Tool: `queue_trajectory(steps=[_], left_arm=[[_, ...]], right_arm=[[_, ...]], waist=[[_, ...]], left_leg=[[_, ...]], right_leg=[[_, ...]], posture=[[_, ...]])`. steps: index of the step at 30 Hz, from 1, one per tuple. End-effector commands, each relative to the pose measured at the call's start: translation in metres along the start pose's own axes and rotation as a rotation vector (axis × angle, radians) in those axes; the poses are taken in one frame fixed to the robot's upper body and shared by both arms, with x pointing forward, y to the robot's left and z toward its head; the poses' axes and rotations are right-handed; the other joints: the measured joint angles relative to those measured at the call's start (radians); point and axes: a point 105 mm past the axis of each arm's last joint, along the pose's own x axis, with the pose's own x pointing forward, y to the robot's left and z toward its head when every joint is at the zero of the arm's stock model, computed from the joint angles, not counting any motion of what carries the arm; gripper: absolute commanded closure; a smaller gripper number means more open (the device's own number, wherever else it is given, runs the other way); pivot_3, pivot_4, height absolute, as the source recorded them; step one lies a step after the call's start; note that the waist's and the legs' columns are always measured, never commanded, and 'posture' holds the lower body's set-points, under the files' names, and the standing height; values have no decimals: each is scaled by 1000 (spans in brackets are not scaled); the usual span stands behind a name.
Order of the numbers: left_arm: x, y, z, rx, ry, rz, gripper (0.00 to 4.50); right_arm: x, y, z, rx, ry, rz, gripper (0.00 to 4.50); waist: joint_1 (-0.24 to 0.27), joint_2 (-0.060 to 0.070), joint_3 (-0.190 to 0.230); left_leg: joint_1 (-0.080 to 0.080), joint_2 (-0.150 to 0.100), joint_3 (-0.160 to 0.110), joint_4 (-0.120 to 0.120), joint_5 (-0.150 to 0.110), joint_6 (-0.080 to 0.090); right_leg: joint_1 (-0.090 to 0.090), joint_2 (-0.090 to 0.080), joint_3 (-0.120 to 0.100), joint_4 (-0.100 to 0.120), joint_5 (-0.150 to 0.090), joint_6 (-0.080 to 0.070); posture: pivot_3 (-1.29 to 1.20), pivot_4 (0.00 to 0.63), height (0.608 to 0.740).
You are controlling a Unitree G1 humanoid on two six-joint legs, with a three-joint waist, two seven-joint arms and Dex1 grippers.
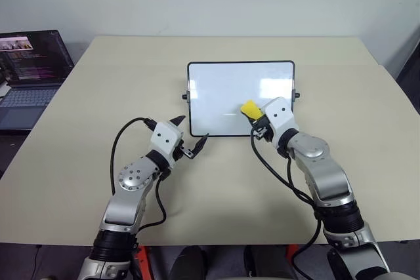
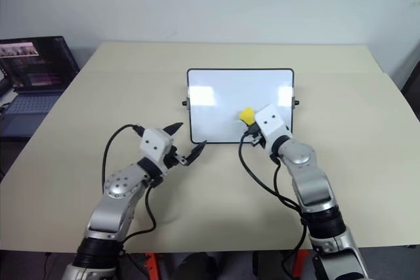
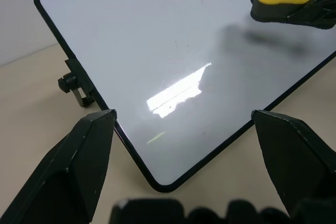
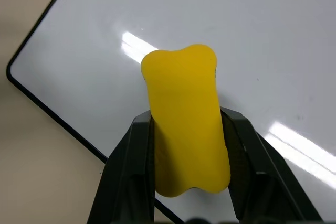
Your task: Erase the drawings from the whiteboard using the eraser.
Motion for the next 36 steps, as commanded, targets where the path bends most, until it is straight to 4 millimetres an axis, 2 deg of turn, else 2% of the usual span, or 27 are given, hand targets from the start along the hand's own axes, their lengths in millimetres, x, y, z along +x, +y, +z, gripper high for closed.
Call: queue_trajectory(steps=[1,4,9,16,21,26,36], left_arm=[[-4,-13,16,-62,-28,-79,0],[-9,-28,24,-87,-14,-191,0],[-11,-41,40,-108,-2,-343,0],[-16,-56,46,-68,77,-588,0],[-19,-61,50,-20,110,-713,0],[-15,-64,51,20,108,-740,0],[-10,-64,42,98,112,-748,0]], right_arm=[[-19,-31,1,7,-2,-99,3112],[-35,-49,-10,8,43,-156,3112],[-60,-69,-30,16,117,-256,3112],[-82,-75,-50,46,184,-330,3112],[-99,-80,-75,163,263,-425,3112],[-103,-87,-88,283,297,-506,3112],[-90,-93,-86,340,301,-512,3112]], waist=[[3,0,0],[3,0,0],[2,0,0],[-2,0,1],[0,0,1],[-2,0,1],[-1,0,1]], left_leg=[[0,0,0,0,0,0],[-1,0,0,0,0,0],[0,0,0,0,0,0],[1,0,0,0,0,0],[0,0,1,0,0,0],[1,0,1,0,0,0],[1,0,1,0,0,0]], right_leg=[[0,0,0,0,0,0],[0,0,0,-1,0,0],[0,0,0,0,0,0],[1,1,1,0,0,0],[1,1,1,0,0,0],[1,1,2,1,0,0],[1,1,2,0,0,0]], posture=[[0,150,740],[0,150,740],[0,150,740],[0,150,740],[0,150,740],[0,150,740],[0,150,740]])
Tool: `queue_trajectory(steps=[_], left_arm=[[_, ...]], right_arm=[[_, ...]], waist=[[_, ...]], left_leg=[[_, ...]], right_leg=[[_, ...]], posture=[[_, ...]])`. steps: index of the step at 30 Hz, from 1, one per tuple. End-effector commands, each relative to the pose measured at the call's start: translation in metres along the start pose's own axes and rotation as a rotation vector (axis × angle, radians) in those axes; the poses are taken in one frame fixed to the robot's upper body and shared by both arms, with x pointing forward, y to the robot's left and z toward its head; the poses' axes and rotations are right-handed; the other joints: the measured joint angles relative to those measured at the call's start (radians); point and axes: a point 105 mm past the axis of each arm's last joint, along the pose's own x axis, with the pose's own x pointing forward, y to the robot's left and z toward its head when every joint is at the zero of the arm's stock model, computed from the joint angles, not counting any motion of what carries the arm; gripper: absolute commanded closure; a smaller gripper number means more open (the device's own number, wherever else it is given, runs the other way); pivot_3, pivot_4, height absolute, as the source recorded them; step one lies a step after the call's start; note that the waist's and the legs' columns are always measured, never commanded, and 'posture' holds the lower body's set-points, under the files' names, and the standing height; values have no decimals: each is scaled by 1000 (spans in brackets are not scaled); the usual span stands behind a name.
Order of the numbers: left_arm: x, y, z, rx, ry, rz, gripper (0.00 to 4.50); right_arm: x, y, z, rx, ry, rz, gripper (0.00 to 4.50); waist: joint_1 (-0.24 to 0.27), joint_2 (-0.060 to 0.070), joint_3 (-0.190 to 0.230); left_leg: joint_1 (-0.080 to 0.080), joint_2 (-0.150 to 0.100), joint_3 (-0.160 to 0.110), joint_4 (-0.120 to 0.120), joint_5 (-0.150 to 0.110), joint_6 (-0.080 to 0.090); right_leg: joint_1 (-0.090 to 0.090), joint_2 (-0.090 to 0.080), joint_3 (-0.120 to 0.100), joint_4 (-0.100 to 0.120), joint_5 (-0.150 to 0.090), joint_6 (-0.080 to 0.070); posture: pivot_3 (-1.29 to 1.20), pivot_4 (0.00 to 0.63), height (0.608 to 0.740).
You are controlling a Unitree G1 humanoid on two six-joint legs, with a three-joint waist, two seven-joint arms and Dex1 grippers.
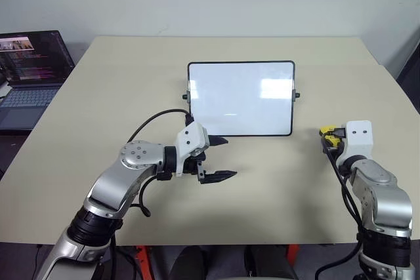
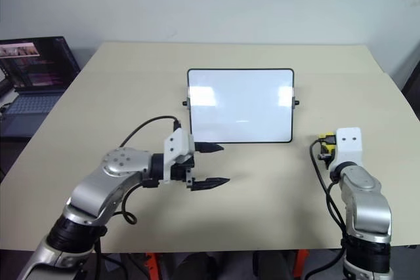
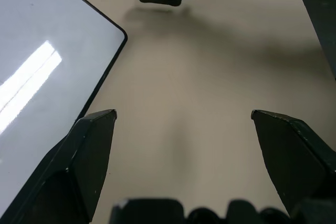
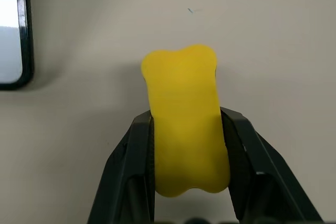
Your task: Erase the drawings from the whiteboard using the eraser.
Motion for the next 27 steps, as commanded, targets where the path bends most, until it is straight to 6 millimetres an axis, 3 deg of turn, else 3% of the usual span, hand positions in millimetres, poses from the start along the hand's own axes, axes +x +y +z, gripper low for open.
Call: queue_trajectory(steps=[1,9,17,27], left_arm=[[0,2,4,49,-9,11,0],[-2,6,4,40,-28,47,0],[0,7,27,50,-182,90,0],[0,7,26,45,-183,90,0]], right_arm=[[1,-1,9,12,-24,-6,3112],[3,4,9,9,-20,12,3112],[4,4,11,2,-25,13,3112],[6,8,11,5,-22,23,3112]], waist=[[1,0,0],[1,0,0],[0,0,0],[0,0,0]], left_leg=[[0,0,0,0,0,0],[0,0,0,0,0,0],[0,0,0,0,0,0],[0,0,0,0,0,0]], right_leg=[[0,0,0,0,0,0],[0,0,0,0,0,0],[0,0,0,0,0,0],[0,0,0,0,0,0]], posture=[[0,150,740],[0,150,740],[0,150,740],[0,150,740]])
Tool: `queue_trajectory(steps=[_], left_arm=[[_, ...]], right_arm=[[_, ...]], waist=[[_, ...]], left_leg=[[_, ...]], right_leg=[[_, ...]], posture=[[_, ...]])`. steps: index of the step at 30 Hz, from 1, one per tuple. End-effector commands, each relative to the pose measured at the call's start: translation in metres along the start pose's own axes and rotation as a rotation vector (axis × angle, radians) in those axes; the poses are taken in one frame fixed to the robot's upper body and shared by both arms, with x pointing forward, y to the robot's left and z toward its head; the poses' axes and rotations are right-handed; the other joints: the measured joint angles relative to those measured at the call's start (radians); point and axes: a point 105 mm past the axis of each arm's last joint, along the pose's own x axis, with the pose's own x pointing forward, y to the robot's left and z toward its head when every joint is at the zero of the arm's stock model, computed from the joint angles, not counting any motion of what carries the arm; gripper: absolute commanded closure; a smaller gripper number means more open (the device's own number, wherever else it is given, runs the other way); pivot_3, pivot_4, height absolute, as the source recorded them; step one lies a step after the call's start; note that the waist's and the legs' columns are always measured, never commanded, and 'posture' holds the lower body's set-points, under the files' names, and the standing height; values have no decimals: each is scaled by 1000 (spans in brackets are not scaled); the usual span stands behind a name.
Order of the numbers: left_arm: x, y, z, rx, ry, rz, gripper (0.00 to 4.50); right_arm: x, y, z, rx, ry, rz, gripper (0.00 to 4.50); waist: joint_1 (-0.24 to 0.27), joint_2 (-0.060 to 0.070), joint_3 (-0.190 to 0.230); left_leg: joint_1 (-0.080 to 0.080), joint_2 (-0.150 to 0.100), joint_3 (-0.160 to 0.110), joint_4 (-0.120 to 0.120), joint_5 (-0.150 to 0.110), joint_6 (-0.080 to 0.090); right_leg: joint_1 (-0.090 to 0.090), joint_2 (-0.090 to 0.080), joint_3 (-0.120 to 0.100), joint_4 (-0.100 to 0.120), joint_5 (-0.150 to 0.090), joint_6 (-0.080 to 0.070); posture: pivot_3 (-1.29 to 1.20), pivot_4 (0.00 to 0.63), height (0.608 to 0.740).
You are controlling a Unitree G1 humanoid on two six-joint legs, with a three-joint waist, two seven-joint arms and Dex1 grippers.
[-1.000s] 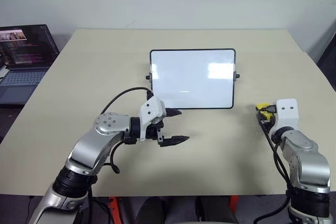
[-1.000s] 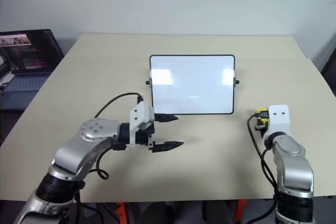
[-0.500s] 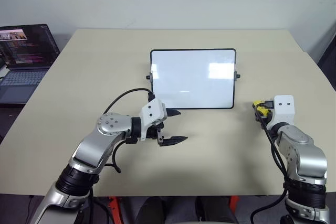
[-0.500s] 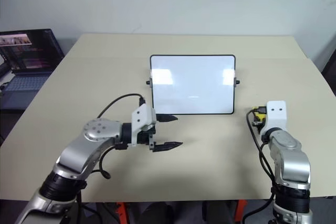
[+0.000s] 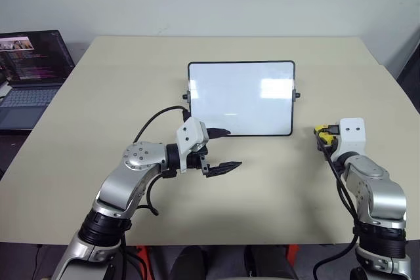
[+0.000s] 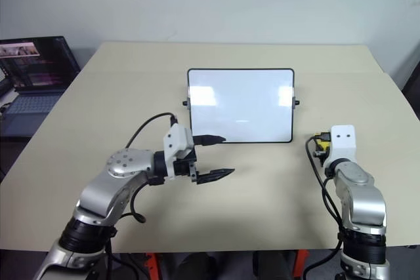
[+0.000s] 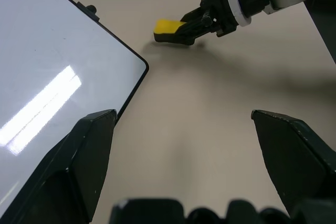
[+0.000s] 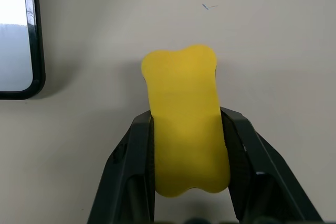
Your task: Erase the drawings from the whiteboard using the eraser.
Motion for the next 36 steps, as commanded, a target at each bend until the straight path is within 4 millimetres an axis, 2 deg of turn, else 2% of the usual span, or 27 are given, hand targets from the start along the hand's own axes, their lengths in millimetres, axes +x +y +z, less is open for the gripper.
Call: queue_trajectory(steps=[1,7,13,16,28,36], left_arm=[[-2,0,15,48,-53,4,0],[-2,0,16,49,-53,4,0],[-2,2,16,52,-50,9,0],[-1,2,16,52,-50,11,0],[-3,2,17,54,-55,28,0],[-15,25,18,67,-58,213,0]], right_arm=[[-1,0,11,-6,-38,-1,3112],[0,3,10,4,-34,6,3112],[1,4,11,8,-36,9,1239],[2,3,11,7,-38,7,110],[-3,1,23,0,-79,-4,23],[-18,0,40,-29,-164,-21,23]], waist=[[0,0,0],[0,0,0],[0,0,0],[0,0,0],[0,0,0],[0,0,0]], left_leg=[[0,0,0,0,0,0],[0,0,0,0,0,0],[0,0,0,0,0,0],[0,0,0,0,0,0],[0,0,0,0,0,0],[0,0,0,0,0,0]], right_leg=[[0,0,0,0,0,0],[0,0,0,0,0,0],[0,0,0,0,0,0],[0,0,0,0,0,0],[0,0,0,0,0,0],[0,0,0,0,0,0]], posture=[[0,150,740],[0,150,740],[0,150,740],[0,150,740],[0,150,740],[0,150,740]])
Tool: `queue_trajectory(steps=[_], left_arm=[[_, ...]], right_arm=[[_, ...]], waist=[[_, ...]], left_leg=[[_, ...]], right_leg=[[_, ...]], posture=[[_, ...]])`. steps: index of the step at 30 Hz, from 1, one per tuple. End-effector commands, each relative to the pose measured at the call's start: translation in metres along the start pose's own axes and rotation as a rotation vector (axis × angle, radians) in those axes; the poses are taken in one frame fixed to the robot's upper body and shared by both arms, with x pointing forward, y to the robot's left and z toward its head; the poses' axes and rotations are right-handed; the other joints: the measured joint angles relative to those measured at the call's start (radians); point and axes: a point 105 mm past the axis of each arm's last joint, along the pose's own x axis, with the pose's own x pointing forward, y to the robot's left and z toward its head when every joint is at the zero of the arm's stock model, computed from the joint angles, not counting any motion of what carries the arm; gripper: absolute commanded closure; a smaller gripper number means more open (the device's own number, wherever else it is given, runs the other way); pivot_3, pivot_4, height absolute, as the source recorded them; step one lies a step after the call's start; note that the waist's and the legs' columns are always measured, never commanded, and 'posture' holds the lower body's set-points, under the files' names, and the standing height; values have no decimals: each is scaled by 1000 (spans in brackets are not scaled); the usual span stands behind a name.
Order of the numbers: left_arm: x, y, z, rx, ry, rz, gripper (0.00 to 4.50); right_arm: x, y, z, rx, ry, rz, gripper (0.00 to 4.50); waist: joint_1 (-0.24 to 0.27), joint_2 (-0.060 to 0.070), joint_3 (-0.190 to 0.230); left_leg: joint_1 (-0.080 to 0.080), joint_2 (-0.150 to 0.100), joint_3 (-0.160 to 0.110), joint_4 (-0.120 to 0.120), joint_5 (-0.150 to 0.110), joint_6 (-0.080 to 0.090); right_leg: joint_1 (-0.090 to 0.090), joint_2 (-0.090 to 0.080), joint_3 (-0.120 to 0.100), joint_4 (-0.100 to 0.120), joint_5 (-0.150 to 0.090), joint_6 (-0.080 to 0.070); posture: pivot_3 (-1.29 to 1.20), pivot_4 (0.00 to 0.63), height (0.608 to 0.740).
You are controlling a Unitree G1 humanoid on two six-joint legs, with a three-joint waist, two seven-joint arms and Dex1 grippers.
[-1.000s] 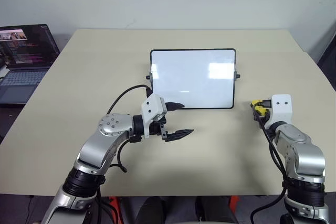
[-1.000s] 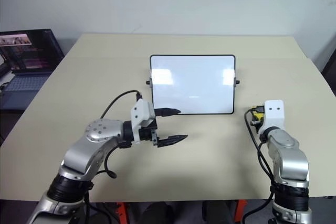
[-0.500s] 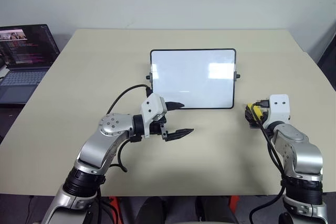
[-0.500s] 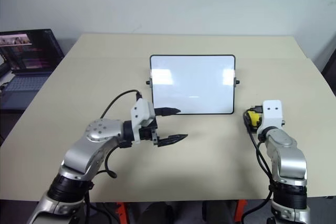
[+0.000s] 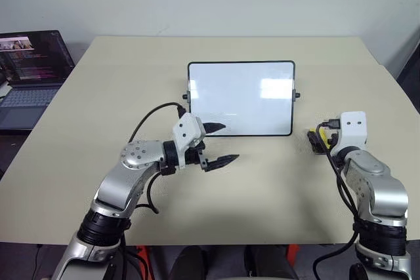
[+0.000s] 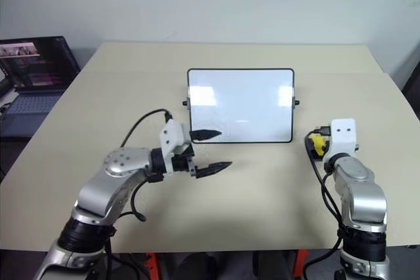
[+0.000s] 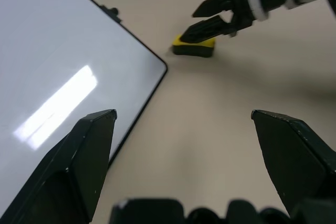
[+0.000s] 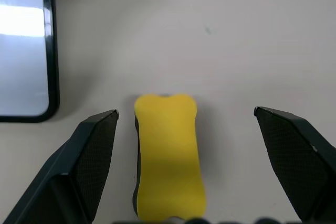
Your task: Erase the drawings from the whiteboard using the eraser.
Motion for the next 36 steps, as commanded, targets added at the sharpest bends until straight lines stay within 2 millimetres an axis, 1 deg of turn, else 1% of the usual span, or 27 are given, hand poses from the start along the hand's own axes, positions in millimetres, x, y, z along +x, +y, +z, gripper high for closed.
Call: queue_trajectory(steps=[1,4,7,10,12,14,15,16,17,18,20,22,24,26,29,33,36], left_arm=[[-9,14,14,41,-52,127,0],[-16,28,16,31,-74,282,0],[-26,40,10,-3,-86,472,0],[-40,49,1,-13,-80,637,0],[-56,51,-16,-62,-65,782,0],[-69,47,-36,-122,-37,887,0],[-75,42,-47,-147,-16,925,0],[-78,39,-54,-163,-2,949,0],[-82,32,-65,-198,18,976,0],[-84,21,-75,-221,43,978,0],[-83,8,-84,-242,67,974,0],[-81,1,-84,-249,66,976,0],[-77,-3,-78,-244,51,984,0],[-71,-6,-74,-234,50,982,0],[-62,-11,-67,-237,28,971,0],[-64,-13,-68,-228,29,972,0],[-59,-15,-65,-225,21,955,0]], right_arm=[[-12,-4,17,-17,-86,-22,23],[-20,-6,20,-14,-138,-48,23],[-28,-18,24,0,-202,-113,23],[-35,-28,26,-22,-259,-148,23],[-43,-32,22,-37,-285,-166,23],[-48,-34,14,2,-295,-174,23],[-52,-34,6,8,-293,-175,23],[-54,-34,1,11,-291,-176,23],[-58,-31,-7,21,-289,-160,23],[-64,-27,-20,8,-265,-152,23],[-70,-24,-34,-4,-242,-146,23],[-75,-20,-41,25,-233,-139,23],[-81,-19,-44,55,-236,-150,23],[-82,-22,-43,57,-245,-167,23],[-82,-18,-37,68,-270,-173,23],[-86,-11,-36,67,-276,-176,23],[-90,-6,-35,57,-281,-179,23]], waist=[[0,0,0],[1,0,0],[1,0,0],[1,0,0],[1,0,0],[0,0,-1],[0,0,-1],[2,0,-1],[3,0,-1],[3,0,-1],[4,0,-1],[4,0,-1],[4,0,-1],[4,0,-1],[4,0,-1],[2,0,-2],[4,0,-2]], left_leg=[[0,0,0,0,0,0],[0,0,0,0,0,0],[0,0,0,0,0,0],[0,0,0,0,0,0],[0,0,0,0,0,0],[0,0,0,0,0,0],[0,0,1,0,0,0],[0,0,1,0,0,0],[0,0,0,0,0,0],[0,0,0,0,0,0],[1,0,0,0,0,0],[1,0,0,0,0,0],[2,0,0,1,0,0],[2,0,0,1,0,0],[3,0,1,1,0,0],[3,0,0,0,0,0],[2,0,-1,0,0,0]], right_leg=[[0,0,0,0,0,0],[0,0,0,0,0,0],[0,0,0,0,0,0],[0,0,0,0,0,0],[0,0,0,0,0,0],[0,0,0,0,0,0],[0,0,0,0,0,0],[0,0,1,0,0,0],[0,0,1,0,0,0],[0,0,0,0,0,0],[1,-1,0,0,0,0],[1,-1,1,0,0,0],[2,-1,1,0,0,1],[3,0,0,0,0,1],[4,0,1,0,0,1],[3,0,0,1,0,1],[2,0,0,0,0,1]], posture=[[0,150,740],[0,150,740],[0,150,740],[0,150,740],[0,150,740],[0,150,740],[0,150,740],[0,150,740],[0,150,740],[0,150,740],[0,150,740],[0,150,740],[0,150,740],[0,150,740],[0,150,740],[0,150,740],[0,150,740]])
